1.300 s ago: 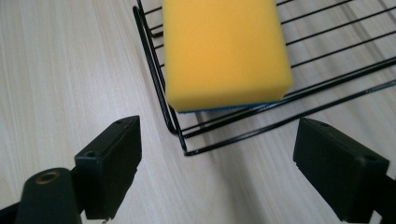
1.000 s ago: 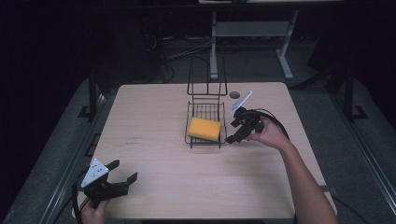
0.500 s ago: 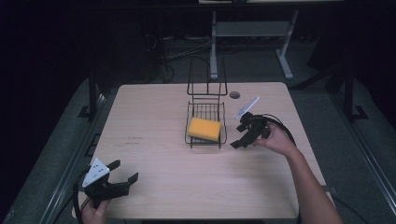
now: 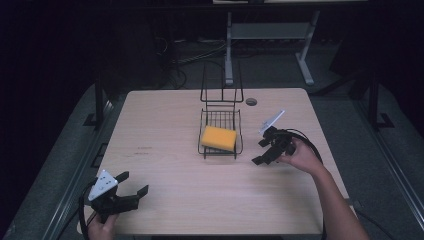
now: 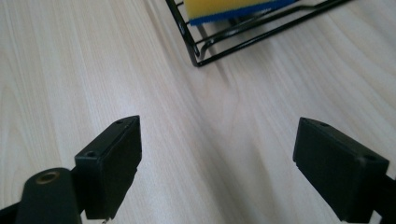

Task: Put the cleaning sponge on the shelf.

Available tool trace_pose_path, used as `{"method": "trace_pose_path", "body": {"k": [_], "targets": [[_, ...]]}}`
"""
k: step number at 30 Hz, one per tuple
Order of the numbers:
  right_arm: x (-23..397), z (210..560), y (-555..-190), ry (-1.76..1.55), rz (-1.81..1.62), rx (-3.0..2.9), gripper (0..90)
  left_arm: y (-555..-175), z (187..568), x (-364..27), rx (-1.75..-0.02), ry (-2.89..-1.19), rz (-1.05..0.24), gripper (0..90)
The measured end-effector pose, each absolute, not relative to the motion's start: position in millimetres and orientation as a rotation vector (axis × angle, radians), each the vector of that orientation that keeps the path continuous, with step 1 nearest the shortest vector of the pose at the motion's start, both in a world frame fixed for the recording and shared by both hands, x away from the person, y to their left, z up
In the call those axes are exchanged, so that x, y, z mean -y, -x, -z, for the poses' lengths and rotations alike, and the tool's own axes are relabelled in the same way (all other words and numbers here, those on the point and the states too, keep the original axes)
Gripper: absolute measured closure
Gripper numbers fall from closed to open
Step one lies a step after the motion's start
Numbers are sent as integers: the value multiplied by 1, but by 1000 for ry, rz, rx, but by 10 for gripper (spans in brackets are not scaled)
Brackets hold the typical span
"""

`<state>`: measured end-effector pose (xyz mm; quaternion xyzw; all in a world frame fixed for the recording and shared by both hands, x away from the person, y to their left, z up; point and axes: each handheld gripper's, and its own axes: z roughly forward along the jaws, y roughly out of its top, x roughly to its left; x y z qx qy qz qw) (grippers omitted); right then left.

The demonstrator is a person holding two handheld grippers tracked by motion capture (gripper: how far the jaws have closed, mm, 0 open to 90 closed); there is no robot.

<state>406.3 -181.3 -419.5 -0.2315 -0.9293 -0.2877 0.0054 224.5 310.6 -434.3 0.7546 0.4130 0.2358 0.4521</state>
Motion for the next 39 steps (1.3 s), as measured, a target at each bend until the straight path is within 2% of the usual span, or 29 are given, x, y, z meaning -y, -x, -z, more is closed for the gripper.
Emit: {"method": "trace_pose_path", "body": {"k": [39], "targets": [[222,440,-368,827,889,2890,151,-223,434,-305,-1010,-1880,-586,134]]}}
